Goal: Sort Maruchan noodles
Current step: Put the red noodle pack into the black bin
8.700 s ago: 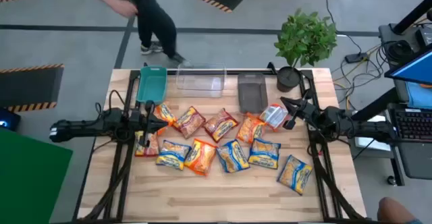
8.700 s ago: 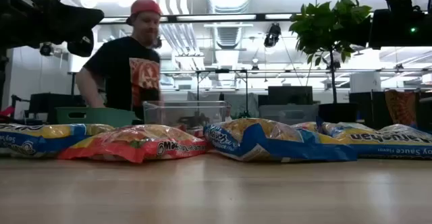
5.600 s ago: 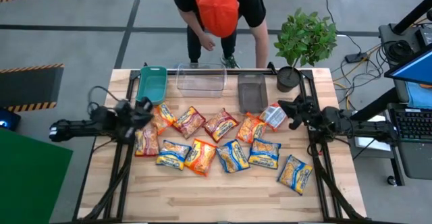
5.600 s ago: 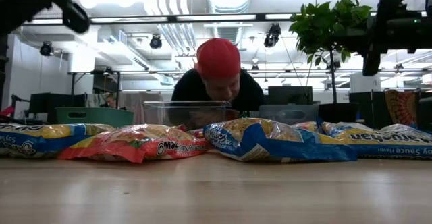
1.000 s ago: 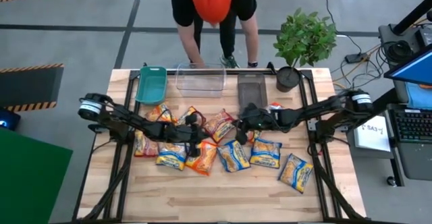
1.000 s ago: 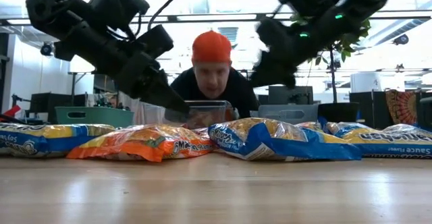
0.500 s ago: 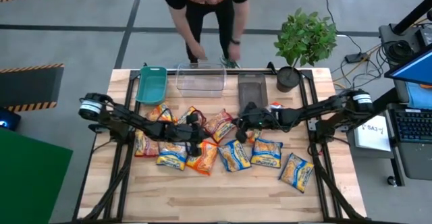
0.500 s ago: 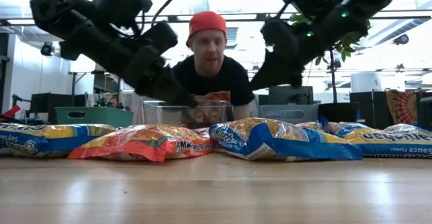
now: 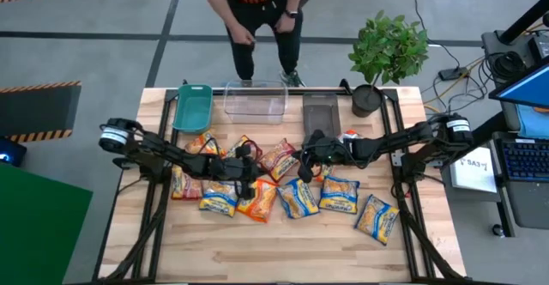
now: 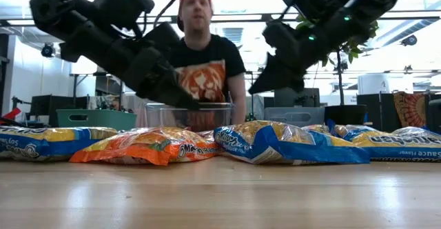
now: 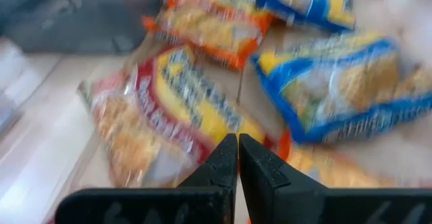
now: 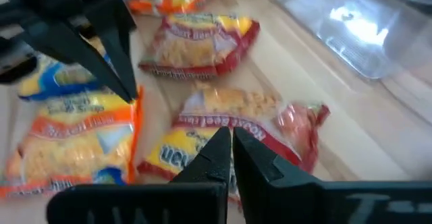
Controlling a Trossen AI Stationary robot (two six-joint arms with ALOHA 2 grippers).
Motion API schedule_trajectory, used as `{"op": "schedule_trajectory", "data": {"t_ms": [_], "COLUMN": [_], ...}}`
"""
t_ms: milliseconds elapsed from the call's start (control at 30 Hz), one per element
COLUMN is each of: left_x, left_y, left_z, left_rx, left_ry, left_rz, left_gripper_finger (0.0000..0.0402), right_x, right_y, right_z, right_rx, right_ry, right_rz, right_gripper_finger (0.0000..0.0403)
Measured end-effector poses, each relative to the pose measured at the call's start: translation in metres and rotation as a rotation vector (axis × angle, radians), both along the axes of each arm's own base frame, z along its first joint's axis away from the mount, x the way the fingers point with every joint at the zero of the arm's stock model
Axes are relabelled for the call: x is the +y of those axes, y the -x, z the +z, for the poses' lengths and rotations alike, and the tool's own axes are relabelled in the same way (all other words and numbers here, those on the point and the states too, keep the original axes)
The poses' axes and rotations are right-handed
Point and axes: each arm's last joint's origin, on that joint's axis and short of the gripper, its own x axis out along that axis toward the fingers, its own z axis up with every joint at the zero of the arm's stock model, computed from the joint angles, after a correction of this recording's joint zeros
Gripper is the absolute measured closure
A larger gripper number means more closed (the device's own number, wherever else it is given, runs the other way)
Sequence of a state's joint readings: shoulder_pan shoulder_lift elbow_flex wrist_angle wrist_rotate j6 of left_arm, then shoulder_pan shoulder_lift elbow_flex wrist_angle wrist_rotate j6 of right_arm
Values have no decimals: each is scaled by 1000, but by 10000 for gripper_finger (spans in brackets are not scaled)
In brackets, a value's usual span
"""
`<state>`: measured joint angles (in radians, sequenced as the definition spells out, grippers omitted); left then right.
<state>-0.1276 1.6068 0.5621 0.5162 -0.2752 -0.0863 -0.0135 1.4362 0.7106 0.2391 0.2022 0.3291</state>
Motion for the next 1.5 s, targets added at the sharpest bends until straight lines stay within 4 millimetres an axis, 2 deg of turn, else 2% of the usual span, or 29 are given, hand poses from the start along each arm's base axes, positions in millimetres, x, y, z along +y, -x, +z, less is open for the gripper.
{"op": "schedule_trajectory", "data": {"t_ms": [367, 800, 1267, 1367, 1500], "left_x": [1, 1, 1, 2, 3], "left_y": [4, 3, -4, -4, -5], "left_z": [0, -1, -19, -22, -27], "left_rx": [-7, -8, -14, -10, -3], "left_ry": [0, 1, -16, -38, -64], "left_rz": [3, 8, 39, 76, 117], "left_gripper_finger": [402, 402, 402, 402, 402], "right_x": [0, 0, 0, 0, -1], "right_y": [-2, -3, -5, -4, -2], "right_z": [-2, -1, -14, -15, -17], "right_rx": [-12, -36, -17, -6, -4], "right_ry": [1, -76, -214, -252, -322], "right_rz": [1, -53, -152, -182, -237], "right_gripper_finger": [394, 394, 393, 383, 344]}}
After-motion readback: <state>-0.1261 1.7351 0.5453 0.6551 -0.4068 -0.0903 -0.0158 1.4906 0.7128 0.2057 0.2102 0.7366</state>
